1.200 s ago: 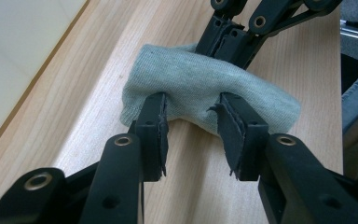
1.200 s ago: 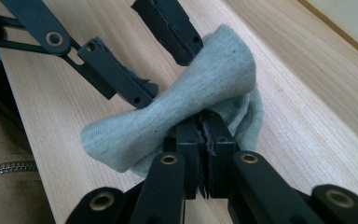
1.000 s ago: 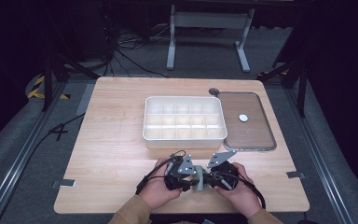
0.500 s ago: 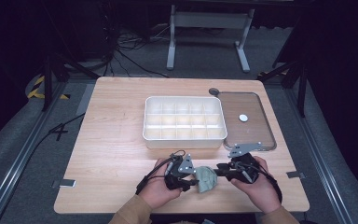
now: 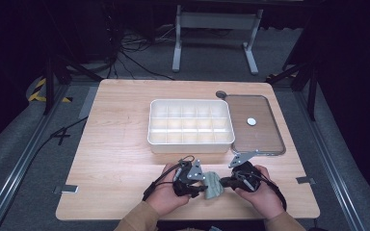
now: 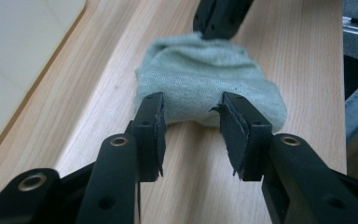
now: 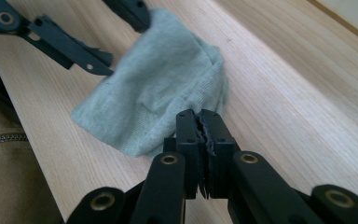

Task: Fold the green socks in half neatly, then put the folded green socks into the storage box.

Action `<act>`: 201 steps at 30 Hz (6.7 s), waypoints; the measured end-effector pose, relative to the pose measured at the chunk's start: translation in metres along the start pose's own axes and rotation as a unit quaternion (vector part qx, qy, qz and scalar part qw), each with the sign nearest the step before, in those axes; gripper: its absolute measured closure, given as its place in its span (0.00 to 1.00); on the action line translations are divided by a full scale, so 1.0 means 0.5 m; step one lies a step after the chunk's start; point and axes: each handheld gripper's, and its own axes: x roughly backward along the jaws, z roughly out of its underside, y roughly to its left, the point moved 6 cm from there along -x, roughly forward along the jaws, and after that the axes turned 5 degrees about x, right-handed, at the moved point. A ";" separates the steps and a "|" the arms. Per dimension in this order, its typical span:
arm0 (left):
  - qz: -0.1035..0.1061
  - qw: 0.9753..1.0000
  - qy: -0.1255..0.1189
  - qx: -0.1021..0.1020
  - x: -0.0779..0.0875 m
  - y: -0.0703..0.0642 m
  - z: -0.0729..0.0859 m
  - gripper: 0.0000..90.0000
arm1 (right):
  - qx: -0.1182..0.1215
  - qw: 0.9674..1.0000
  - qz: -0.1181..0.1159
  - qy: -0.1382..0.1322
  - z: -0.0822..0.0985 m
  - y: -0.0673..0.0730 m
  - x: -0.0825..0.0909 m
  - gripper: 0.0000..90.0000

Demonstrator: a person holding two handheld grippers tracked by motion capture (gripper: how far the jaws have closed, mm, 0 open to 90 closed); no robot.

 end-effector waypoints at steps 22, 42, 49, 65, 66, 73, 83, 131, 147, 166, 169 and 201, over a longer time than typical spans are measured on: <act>-0.012 0.999 -0.008 -0.039 -0.043 -0.021 -0.032 0.58 | -0.011 1.000 -0.015 0.013 0.008 0.003 -0.017 0.93; -0.066 0.998 0.004 -0.020 -0.055 -0.021 -0.034 0.42 | -0.059 0.997 0.021 -0.040 -0.008 -0.036 0.038 0.64; -0.090 0.996 0.005 0.014 -0.054 -0.019 -0.027 0.28 | -0.066 0.997 0.003 -0.047 -0.020 -0.030 0.028 0.60; -0.087 0.995 0.004 0.046 -0.053 -0.021 -0.019 0.28 | -0.097 0.993 -0.046 -0.038 -0.037 -0.027 -0.029 0.54; -0.086 0.995 0.006 0.045 -0.053 -0.020 -0.019 0.28 | -0.099 0.993 -0.049 -0.038 -0.038 -0.028 -0.030 0.53; -0.086 0.995 0.009 0.044 -0.052 -0.019 -0.018 0.28 | -0.100 0.993 -0.056 -0.016 -0.039 -0.024 -0.052 0.51; -0.087 0.995 0.008 0.046 -0.051 -0.018 -0.018 0.28 | -0.096 0.992 -0.080 -0.011 -0.043 -0.022 -0.059 0.71; -0.115 0.969 -0.012 0.218 0.140 0.107 0.070 0.29 | -0.002 0.992 0.055 -0.114 -0.146 -0.090 0.124 0.79; -0.124 0.966 -0.009 0.229 0.149 0.110 0.087 0.29 | 0.028 0.985 0.102 -0.139 -0.207 -0.186 0.146 0.78; -0.132 0.961 -0.008 0.243 0.166 0.110 0.110 0.29 | 0.072 0.979 0.158 -0.107 -0.239 -0.257 0.070 0.77; -0.131 0.961 -0.004 0.244 0.166 0.111 0.112 0.29 | 0.074 0.979 0.163 -0.098 -0.233 -0.261 0.053 0.77; -0.130 0.959 0.002 0.250 0.158 0.108 0.125 0.28 | 0.041 0.985 0.102 0.130 -0.208 -0.234 -0.006 0.80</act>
